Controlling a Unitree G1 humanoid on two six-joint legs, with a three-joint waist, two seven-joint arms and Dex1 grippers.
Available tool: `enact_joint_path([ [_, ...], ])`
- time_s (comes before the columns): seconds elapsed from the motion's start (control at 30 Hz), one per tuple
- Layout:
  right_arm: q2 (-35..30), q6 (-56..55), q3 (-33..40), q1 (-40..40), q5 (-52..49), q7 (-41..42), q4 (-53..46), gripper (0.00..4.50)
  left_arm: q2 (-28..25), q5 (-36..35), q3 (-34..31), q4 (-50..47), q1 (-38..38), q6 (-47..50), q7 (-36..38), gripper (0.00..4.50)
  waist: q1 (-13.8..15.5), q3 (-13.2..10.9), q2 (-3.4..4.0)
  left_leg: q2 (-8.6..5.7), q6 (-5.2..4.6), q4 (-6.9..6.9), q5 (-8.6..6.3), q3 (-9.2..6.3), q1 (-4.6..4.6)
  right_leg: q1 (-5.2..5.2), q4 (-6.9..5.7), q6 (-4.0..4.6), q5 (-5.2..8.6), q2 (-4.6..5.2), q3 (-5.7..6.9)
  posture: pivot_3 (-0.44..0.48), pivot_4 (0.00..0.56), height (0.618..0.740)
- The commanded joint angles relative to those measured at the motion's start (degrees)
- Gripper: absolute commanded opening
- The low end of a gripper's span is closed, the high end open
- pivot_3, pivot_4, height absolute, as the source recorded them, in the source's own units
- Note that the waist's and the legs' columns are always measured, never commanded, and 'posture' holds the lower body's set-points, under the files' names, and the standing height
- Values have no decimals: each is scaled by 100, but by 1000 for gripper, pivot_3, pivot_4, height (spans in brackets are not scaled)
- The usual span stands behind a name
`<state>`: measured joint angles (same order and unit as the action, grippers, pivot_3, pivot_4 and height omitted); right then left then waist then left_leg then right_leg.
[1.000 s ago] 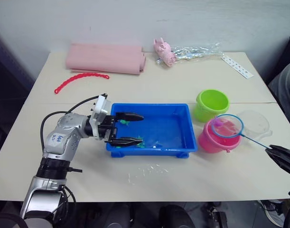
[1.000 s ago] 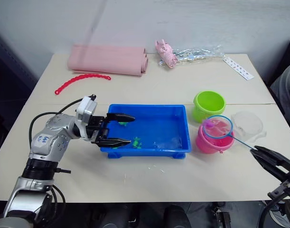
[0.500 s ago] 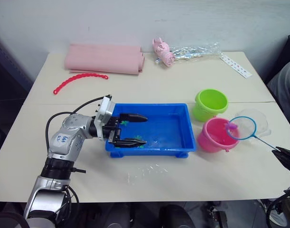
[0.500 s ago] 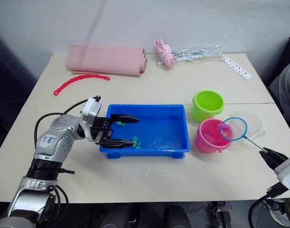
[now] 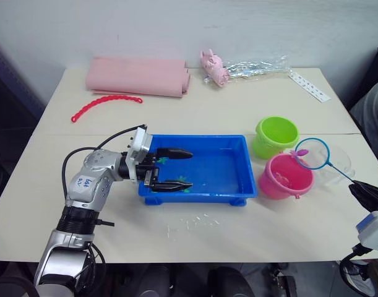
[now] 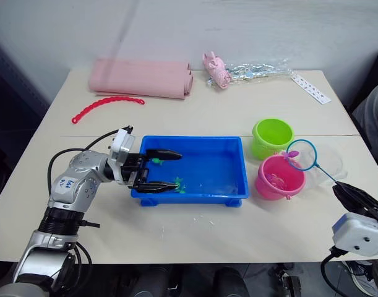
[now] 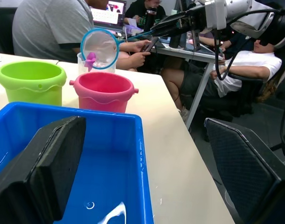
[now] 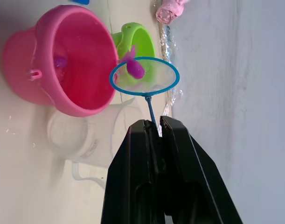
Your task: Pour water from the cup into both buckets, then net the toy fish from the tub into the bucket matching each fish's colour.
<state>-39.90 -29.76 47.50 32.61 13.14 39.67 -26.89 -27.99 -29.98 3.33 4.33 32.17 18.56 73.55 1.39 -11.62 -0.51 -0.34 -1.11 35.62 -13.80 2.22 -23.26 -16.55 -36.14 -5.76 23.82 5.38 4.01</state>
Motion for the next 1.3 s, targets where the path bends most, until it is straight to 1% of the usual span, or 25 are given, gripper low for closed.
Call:
enact_joint_path([
  [0.03, -79, -238, 111, 134, 237, -101, 3, 0, -32, -8, -54, -146, -77, -69, 0, 4469, -5, 0, 0, 0, 0, 0, 0, 1, 0, 0, 0, 0, 0, 0, -1, 0, 150, 740],
  [0.23, -297, -453, 358, 87, 399, -235, 175, 0, -28, -22, -73, -186, -103, -60, -45, 4469, -9, 0, 0, 0, -1, 6, 2, 1, 2, 1, -8, 0, 0, 0, -3, 0, 150, 740],
  [0.43, -408, -571, 429, 90, 180, -228, 183, 0, -13, -37, -74, -197, -142, -59, -73, 4469, -8, 0, 0, 0, -1, 6, 2, 1, 2, 1, -9, 0, 0, 1, -2, 0, 150, 740],
  [0.47, -414, -396, 445, 45, -103, -183, 149, 0, -20, -45, -89, -192, -150, -64, -71, 4469, -9, 0, 0, 0, -1, 6, 2, 1, 2, 1, -9, 0, 0, 1, -3, 0, 150, 740],
  [0.53, -476, 216, 391, -63, -999, -10, -6, 0, -46, -96, -175, -176, -164, -57, -81, 4469, -10, 0, 0, 0, -2, 9, 3, 1, 2, 1, -14, 0, 0, 1, -2, 0, 150, 740],
  [0.63, -658, 993, 274, -456, -2020, 78, -174, 0, -86, -156, -375, -125, -170, -50, -181, 4469, -32, 0, 0, 1, -3, 18, 3, 0, 2, 1, -26, 0, 0, 1, -3, 0, 150, 740],
  [0.73, -921, 2312, -89, -765, -3647, 308, -535, 0, 2, -252, -729, -96, -182, -81, -516, 4469, -43, 0, 0, 5, -3, 28, 3, -3, 2, 1, -36, 0, 0, 0, 0, 0, 150, 740],
  [0.8, -1226, 3163, -370, -754, -4976, 644, -956, 0, -71, -254, -955, -145, -345, -114, -656, 4469, -35, 0, 0, 5, -3, 32, 3, -7, 2, 2, -39, 0, 0, 1, 2, 0, 150, 740],
  [0.87, -1551, 3615, -708, -939, -5335, 860, -1122, 0, -283, -222, -1120, -218, -611, -132, -631, 4469, -69, 0, 0, 6, -7, 31, 1, -10, 1, 3, -38, 0, 0, 1, 4, 0, 150, 740],
  [0.9, -1718, 3887, -950, -1168, -5456, 812, -1115, 0, -433, -166, -1212, -212, -758, -211, -580, 4469, -70, 0, 0, 7, -9, 30, -1, -8, 1, 3, -36, 0, 0, 1, 3, 0, 150, 740],
  [1.0, -2022, 4315, -1762, -1989, -5436, 767, -954, 0, -799, -58, -1509, -122, -1098, -508, -527, 4469, -124, -2, -4, 7, -12, 36, -3, -8, -1, 2, -34, 0, 0, 3, 5, 0, 150, 740],
  [1.07, -2123, 4490, -2304, -2601, -5277, 860, -667, 0, -1006, -113, -1769, -130, -1331, -678, -473, 4469, -98, -3, -5, 7, -13, 41, -3, -10, -2, 4, -35, 0, 0, 7, 6, 0, 150, 740],
  [1.13, -2197, 4662, -2942, -3236, -5059, 1012, -400, 0, -1242, -129, -1969, -182, -1610, -772, -346, 4469, -141, -3, -5, 3, -16, 43, -5, -12, -4, 4, -33, 0, 0, 13, 7, 0, 150, 740],
  [1.2, -2208, 4680, -3613, -3859, -4670, 1268, -61, 0, -1434, -147, -2124, -235, -1875, -827, -250, 4469, -146, -3, -5, 3, -18, 41, -6, -10, -4, 3, -30, 0, 0, 15, 7, 0, 150, 740],
  [1.23, -2161, 4605, -4070, -4271, -4315, 1453, 253, 0, -1571, -116, -2223, -236, -2097, -908, -139, 4469, -160, -3, -5, 3, -17, 40, -7, -10, -4, 2, -29, 0, 0, 14, 7, 0, 150, 740],
  [1.3, -2070, 4359, -4598, -4761, -3832, 1749, 703, 0, -1737, -105, -2347, -317, -2432, -981, -40, 4469, -176, -4, -4, 4, -16, 35, -7, -9, -4, -3, -29, 0, 0, 14, 5, 0, 150, 740],
])
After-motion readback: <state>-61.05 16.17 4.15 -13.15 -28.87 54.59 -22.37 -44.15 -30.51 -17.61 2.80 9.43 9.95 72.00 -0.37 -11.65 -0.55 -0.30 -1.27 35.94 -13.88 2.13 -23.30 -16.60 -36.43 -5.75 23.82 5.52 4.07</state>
